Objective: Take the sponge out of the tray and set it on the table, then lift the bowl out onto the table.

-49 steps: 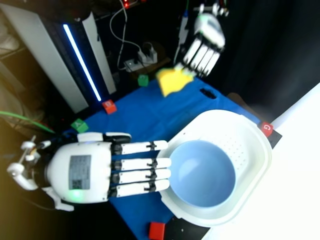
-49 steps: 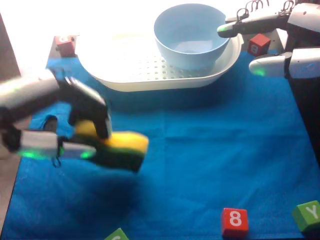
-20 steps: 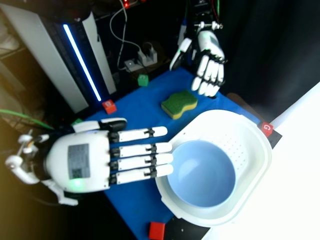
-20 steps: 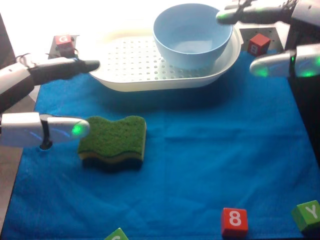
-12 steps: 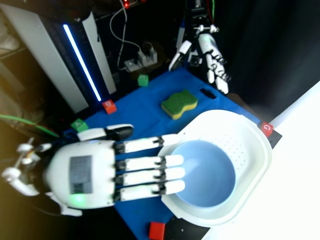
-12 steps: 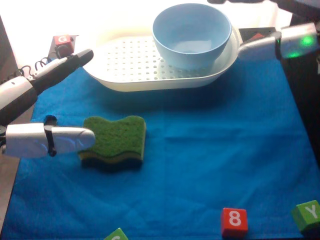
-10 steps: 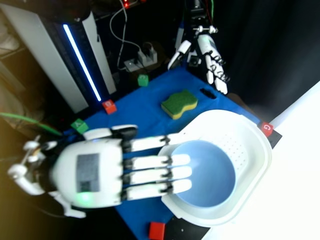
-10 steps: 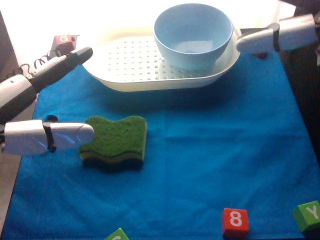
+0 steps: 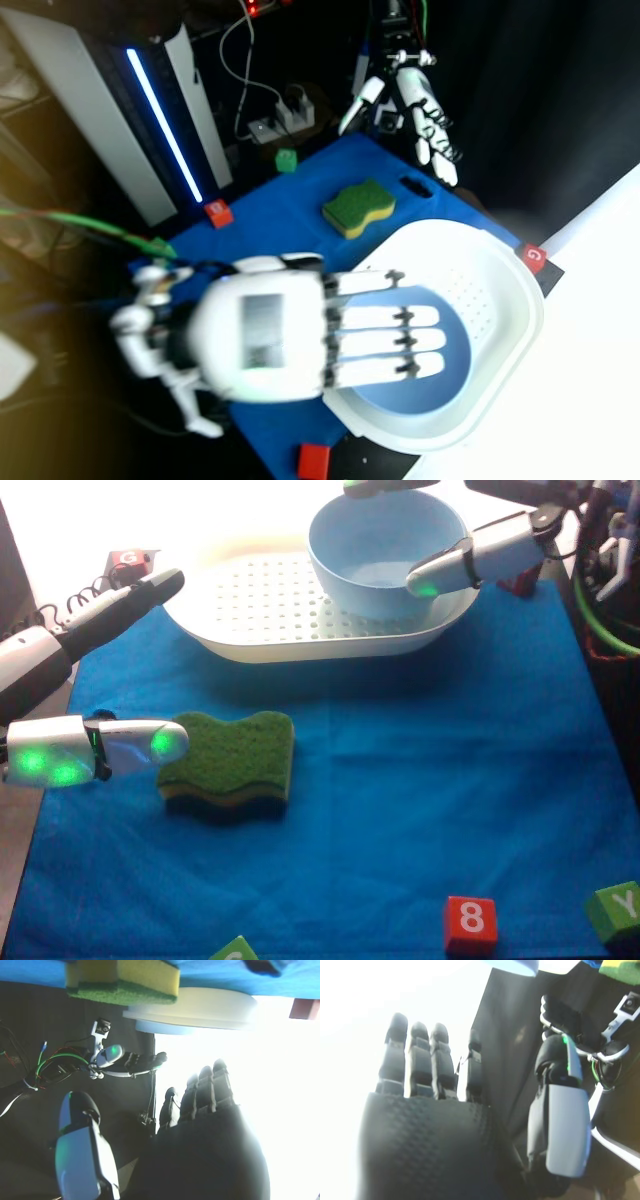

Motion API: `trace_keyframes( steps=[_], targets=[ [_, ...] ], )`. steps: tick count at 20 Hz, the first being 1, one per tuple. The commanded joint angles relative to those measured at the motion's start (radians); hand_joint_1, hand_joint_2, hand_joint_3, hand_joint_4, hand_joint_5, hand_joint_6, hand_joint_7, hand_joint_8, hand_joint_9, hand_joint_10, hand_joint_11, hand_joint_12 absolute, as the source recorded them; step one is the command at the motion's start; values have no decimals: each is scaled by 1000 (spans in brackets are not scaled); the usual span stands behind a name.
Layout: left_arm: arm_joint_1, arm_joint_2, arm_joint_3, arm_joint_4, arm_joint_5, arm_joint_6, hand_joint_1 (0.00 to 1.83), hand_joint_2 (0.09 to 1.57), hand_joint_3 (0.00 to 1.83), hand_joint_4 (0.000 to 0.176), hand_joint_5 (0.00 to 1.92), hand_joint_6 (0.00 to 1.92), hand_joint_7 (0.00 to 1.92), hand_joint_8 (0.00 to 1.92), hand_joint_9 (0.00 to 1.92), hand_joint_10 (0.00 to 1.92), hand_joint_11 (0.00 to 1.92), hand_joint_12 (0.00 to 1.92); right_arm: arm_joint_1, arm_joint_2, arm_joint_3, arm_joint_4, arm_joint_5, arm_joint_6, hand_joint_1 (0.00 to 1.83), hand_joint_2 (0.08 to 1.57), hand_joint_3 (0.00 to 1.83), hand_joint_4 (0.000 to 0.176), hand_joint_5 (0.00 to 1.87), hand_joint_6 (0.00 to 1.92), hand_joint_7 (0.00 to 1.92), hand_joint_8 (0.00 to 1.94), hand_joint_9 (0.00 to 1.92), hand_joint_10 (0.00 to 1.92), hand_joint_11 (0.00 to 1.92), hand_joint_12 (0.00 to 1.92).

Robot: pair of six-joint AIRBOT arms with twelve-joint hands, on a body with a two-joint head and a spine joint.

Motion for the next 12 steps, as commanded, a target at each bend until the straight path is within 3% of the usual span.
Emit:
trace_keyframes(
  steps=[1, 2, 4, 5, 7, 12],
  targets=[
    [-3, -6, -4, -12, -137, -6, 479, 945, 10, 176, 0, 0, 0, 0, 0, 0, 0, 0, 15, -5, 8, 43, 37, 9, 734, 1009, 0, 161, 364, 1, 231, 2, 100, 4, 0, 340],
    [-3, -6, -5, -12, -140, -6, 493, 930, 2, 176, 0, 0, 0, 0, 0, 0, 0, 0, 17, -14, 12, 24, 22, 11, 701, 1002, 0, 144, 374, 2, 252, 2, 134, 8, 0, 425],
    [-3, -6, -6, -12, -145, -9, 475, 924, 0, 176, 0, 0, 0, 0, 0, 0, 0, 0, 18, -21, 14, 2, 5, 13, 643, 1006, 1, 159, 390, 6, 256, 4, 137, 3, 0, 382],
    [-3, -7, -6, -12, -146, -10, 481, 928, 1, 176, 0, 0, 0, 0, 0, 0, 0, 0, 19, -24, 16, -9, -6, 13, 624, 1007, 1, 155, 416, 6, 287, 5, 152, 5, 0, 435],
    [-3, -10, -6, -12, -147, -13, 476, 918, 0, 176, 0, 0, 0, 0, 0, 0, 0, 0, 20, -34, 24, -38, -38, 13, 623, 1014, 0, 167, 434, 5, 275, 2, 152, 4, 0, 424],
    [-3, -14, -5, -13, -157, -16, 474, 928, 2, 176, 0, 0, 0, 0, 0, 0, 0, 0, 27, -77, 64, -100, -87, 20, 655, 1042, 3, 157, 452, 4, 265, 1, 140, 0, 0, 277]
  ],
)
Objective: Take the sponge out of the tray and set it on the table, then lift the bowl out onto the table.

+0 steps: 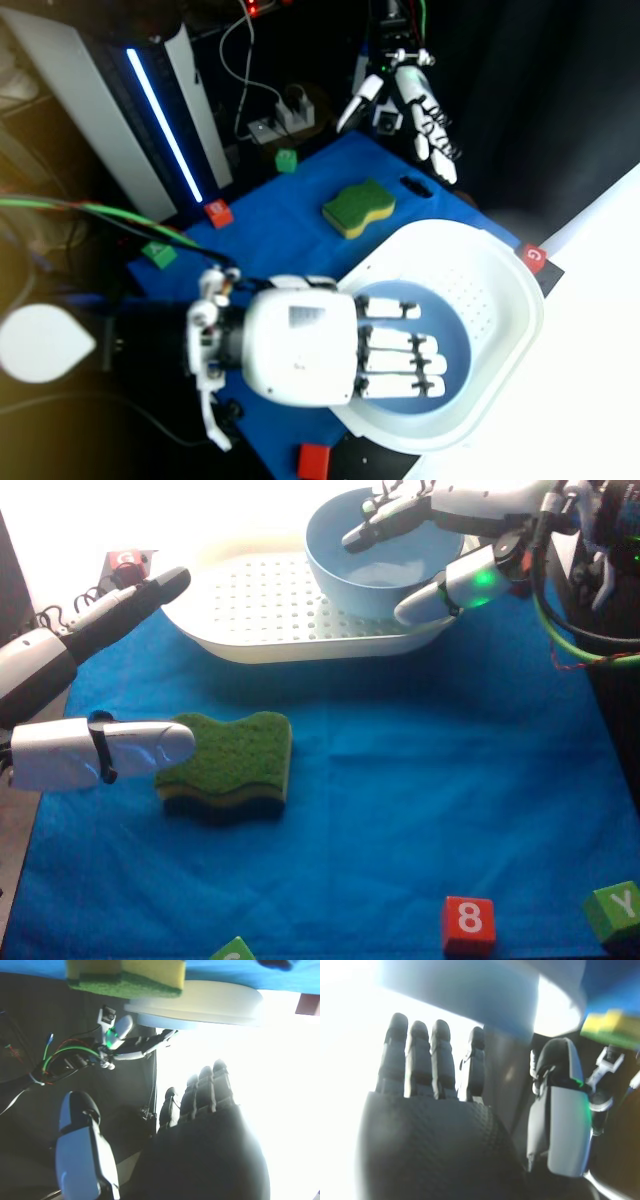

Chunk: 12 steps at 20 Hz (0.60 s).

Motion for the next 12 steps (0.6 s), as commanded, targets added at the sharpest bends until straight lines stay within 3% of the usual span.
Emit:
trace_keyframes(
  steps=[1, 5, 7, 8, 9, 12],
  targets=[
    [-7, -1, -1, -14, -128, -9, 472, 940, 6, 176, 0, 0, 0, 0, 0, 0, 0, 0, 23, -5, 8, 46, 43, 6, 743, 1032, 0, 135, 477, 3, 294, 3, 176, 5, 0, 333],
    [-8, -3, 0, -7, -131, -12, 487, 930, 0, 176, 0, 0, 0, 0, 0, 0, 0, 0, 43, -37, 29, -37, -26, 10, 703, 1071, 2, 120, 488, 0, 302, 0, 206, 3, 0, 445],
    [-8, -8, 4, -4, -131, -18, 482, 943, 5, 176, 0, 0, 0, 0, 0, 0, 0, 0, 53, -55, 39, -72, -51, 10, 707, 1088, 3, 141, 472, 1, 282, 1, 185, 1, 0, 389],
    [-8, -10, 6, -3, -131, -21, 480, 939, 2, 176, 0, 0, 0, 0, 0, 0, 0, 0, 55, -61, 41, -88, -60, 10, 768, 1079, 1, 136, 486, 0, 298, 0, 213, 1, 0, 446],
    [-8, -11, 7, -3, -133, -22, 495, 939, 2, 176, 0, 0, 0, 0, 0, 0, 0, 0, 57, -66, 41, -104, -68, 10, 773, 1074, 0, 145, 473, 0, 296, 1, 219, 1, 0, 488],
    [-9, -10, 7, -3, -138, -26, 484, 948, 5, 176, 0, 0, 0, 0, 0, 0, 0, 0, 58, -77, 41, -138, -87, 10, 710, 1104, 2, 139, 474, 3, 295, 1, 224, 1, 0, 568]
  ],
)
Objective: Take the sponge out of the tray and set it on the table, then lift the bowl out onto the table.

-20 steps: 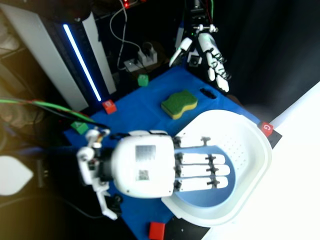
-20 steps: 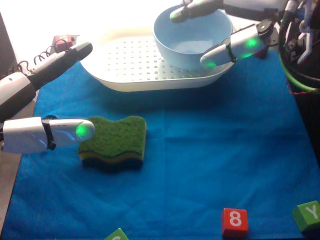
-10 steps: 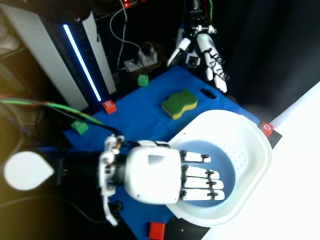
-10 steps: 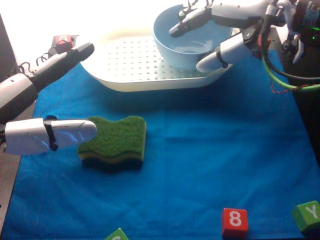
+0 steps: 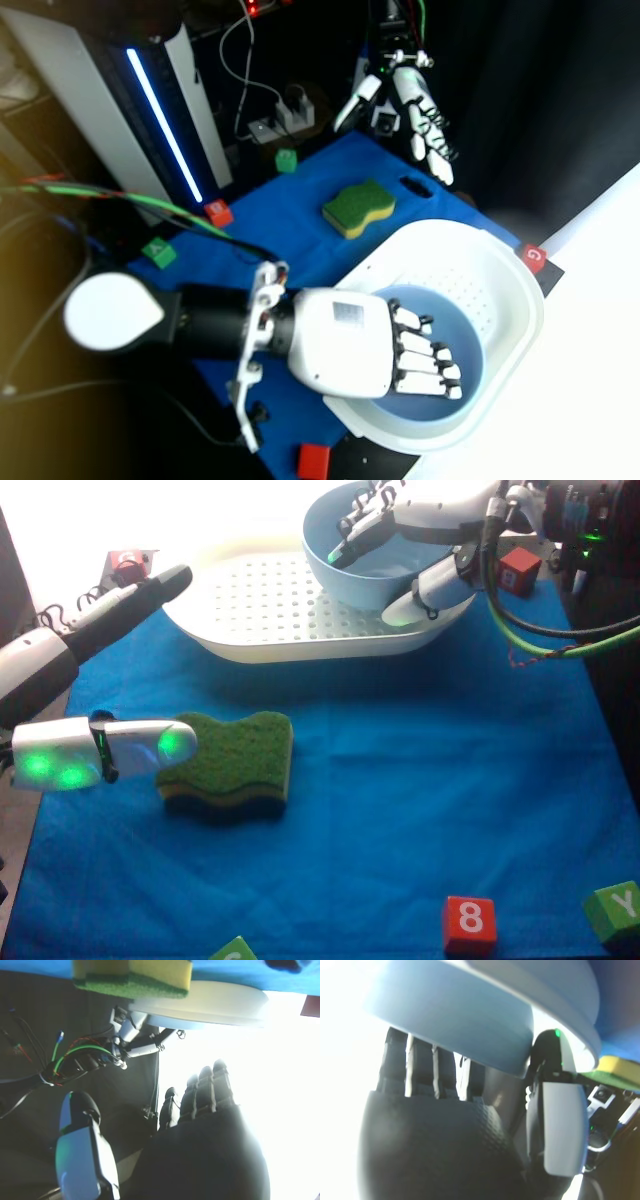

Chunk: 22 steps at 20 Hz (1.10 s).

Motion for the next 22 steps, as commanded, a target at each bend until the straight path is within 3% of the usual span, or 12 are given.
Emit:
trace_keyframes(
  steps=[1, 3, 8, 11, 14, 15, 16, 17, 18, 20, 21, 22],
  targets=[
    [-7, -4, 4, -14, -133, -9, 483, 950, 5, 176, 0, 0, 0, 0, 0, 0, 0, 0, 16, -2, 5, 39, 22, 2, 709, 1105, 2, 140, 477, 4, 295, 1, 224, 0, 0, 565],
    [-7, -4, 3, -14, -134, -12, 482, 968, 11, 176, 0, 0, 0, 0, 0, 0, 0, 0, 16, -5, 5, 36, 17, 2, 765, 1105, 1, 141, 468, 1, 297, 1, 236, 5, 0, 563],
    [-7, -5, 2, -14, -138, -14, 531, 970, 4, 176, 0, 0, 0, 0, 0, 0, 0, 0, 15, -14, 4, 26, 11, 2, 921, 1030, 0, 94, 501, 0, 354, 0, 308, 1, 10, 763],
    [-7, -6, 1, -15, -140, -16, 498, 969, 3, 176, 0, 0, 0, 0, 0, 0, 0, 0, 15, -26, 7, -56, -2, 60, 968, 1044, 5, 96, 515, 6, 378, 6, 362, 17, 86, 811],
    [-7, -9, 1, -15, -142, -19, 495, 970, 3, 176, 0, 0, 0, 0, 0, 0, 0, 0, 15, -34, 6, -88, -5, 62, 1093, 1056, 0, 4, 679, 2, 507, 2, 600, 14, 298, 722],
    [-7, -9, 1, -15, -142, -19, 496, 976, 5, 176, 0, 0, 0, 0, 0, 0, 0, 0, 15, -35, 6, -94, -5, 62, 1180, 1072, 2, 0, 771, 15, 673, 8, 769, 414, 551, 1066],
    [-7, -9, 1, -15, -142, -20, 487, 982, 7, 176, 0, 0, 0, 0, 0, 0, 0, 0, 15, -35, 6, -96, -5, 62, 1155, 1149, 0, 0, 881, 850, 802, 136, 698, 1297, 750, 1696],
    [-7, -10, 1, -16, -143, -20, 486, 985, 8, 176, 0, 0, 0, 0, 0, 0, 0, 0, 15, -36, 6, -97, -5, 62, 1181, 1238, 0, 0, 831, 1062, 647, 1375, 687, 1645, 865, 1793],
    [-7, -11, 1, -16, -145, -21, 474, 985, 7, 176, 0, 0, 0, 0, 0, 0, 0, 0, 15, -36, 6, -97, -5, 62, 1111, 1250, 0, 0, 742, 1317, 470, 1722, 767, 1866, 1056, 1895],
    [-6, -11, 1, -16, -146, -23, 504, 989, 6, 176, 0, 0, 0, 0, 0, 0, 0, 0, 15, -35, 6, -97, -5, 62, 1095, 1259, 0, 0, 708, 1376, 513, 1877, 818, 1919, 1078, 1920],
    [-6, -12, 1, -16, -147, -24, 500, 991, 6, 176, 0, 0, 0, 0, 0, 0, 0, 0, 15, -35, 6, -96, -5, 62, 1151, 1303, 3, 0, 620, 1482, 608, 1650, 764, 1921, 1007, 1921],
    [-6, -13, 1, -16, -147, -24, 524, 1000, 8, 176, 0, 0, 0, 0, 0, 0, 0, 0, 15, -35, 6, -96, -5, 62, 1368, 1225, 0, 0, 448, 1622, 604, 1881, 858, 1921, 1079, 1921]
  ],
)
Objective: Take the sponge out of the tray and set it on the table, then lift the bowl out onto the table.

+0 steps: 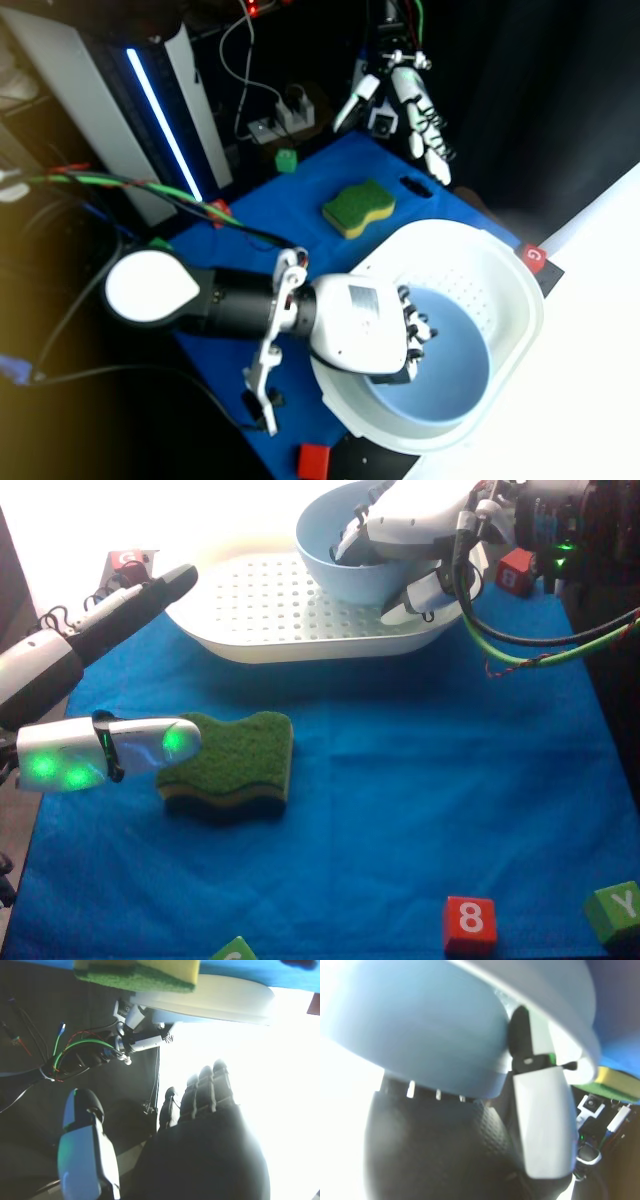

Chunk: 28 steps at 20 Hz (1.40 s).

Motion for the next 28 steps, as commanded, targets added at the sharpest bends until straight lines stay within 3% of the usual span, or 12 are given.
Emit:
trace_keyframes(
  steps=[1, 2, 3, 6, 7, 8, 12, 15, 17, 25, 26, 28],
  targets=[
    [-6, -2, 1, -13, -128, -12, 524, 1011, 12, 176, 0, 0, 0, 0, 0, 0, 0, 0, 9, 0, 3, 21, 10, -2, 1117, 1302, 11, 0, 566, 1587, 645, 1929, 949, 1921, 1143, 1921],
    [-6, -3, 0, -13, -129, -12, 524, 1011, 12, 176, 0, 0, 0, 0, 0, 0, 0, 0, 9, 0, 0, 21, 10, -2, 1117, 1302, 11, 0, 566, 1587, 645, 1929, 949, 1921, 1143, 1921],
    [-5, -3, 0, -14, -129, -13, 513, 1012, 8, 176, 0, 0, 0, 0, 0, 0, 0, 0, 9, 0, -4, 21, 10, -2, 1118, 1239, 0, 0, 738, 1337, 752, 1941, 1109, 1921, 1268, 1921],
    [-5, -5, 0, -15, -131, -13, 534, 1029, 13, 176, 0, 0, 0, 0, 0, 0, 0, 0, 9, 3, -15, 21, 22, -2, 1143, 1196, 0, 0, 827, 1228, 937, 1941, 1298, 1921, 1389, 1921],
    [-4, -5, 0, -15, -131, -13, 549, 1018, 6, 176, 0, 0, 0, 0, 0, 0, 0, 0, 9, 6, -16, 22, 29, -2, 1391, 1165, 0, 0, 828, 1409, 1078, 1941, 1418, 1921, 1480, 1921],
    [-4, -5, -1, -15, -131, -13, 512, 1020, 6, 176, 0, 0, 0, 0, 0, 0, 0, 0, 9, 13, -23, 27, 36, -2, 1506, 1148, 0, 0, 896, 1819, 1217, 1941, 1520, 1921, 1578, 1921],
    [-4, -5, -3, -16, -138, -14, 516, 1021, 3, 176, 0, 0, 0, 0, 0, 0, 0, 0, 10, 62, -41, 146, 158, -3, 1551, 1160, 4, 0, 1035, 1921, 1448, 1941, 1616, 1921, 1644, 1921],
    [-2, -4, -4, -20, -143, -14, 530, 1001, 0, 176, 0, 0, 0, 0, 0, 0, 0, 0, 10, 116, -95, 197, 222, -3, 1523, 1198, 22, 0, 1035, 1921, 1417, 1941, 1544, 1921, 1565, 1921],
    [1, -5, -6, -21, -146, -14, 518, 1007, 0, 176, 0, 0, 0, 0, 0, 0, 0, 0, 10, 140, -118, 235, 283, -3, 1599, 1168, 9, 16, 1081, 1921, 1404, 1941, 1538, 1921, 1549, 1921],
    [15, 0, -17, -29, -165, -15, 489, 995, 0, 176, 0, 0, 0, 0, 0, 0, 0, 0, 10, 295, -309, 309, 530, -16, 1486, 1248, 107, 30, 1040, 1921, 1406, 1941, 1602, 1921, 1668, 1921],
    [17, 1, -19, -29, -166, -15, 500, 990, 0, 176, 0, 0, 0, 0, 0, 0, 0, 0, 10, 320, -345, 295, 541, -23, 1502, 1172, 146, 105, 932, 1921, 1318, 1941, 1535, 1921, 1612, 1921],
    [24, 7, -21, -30, -167, -16, 488, 1019, 7, 176, 0, 0, 0, 0, 0, 0, 0, 0, 10, 375, -414, 256, 551, -32, 1447, 933, 666, 152, 912, 1921, 1335, 1941, 1534, 1921, 1590, 1921]
  ],
)
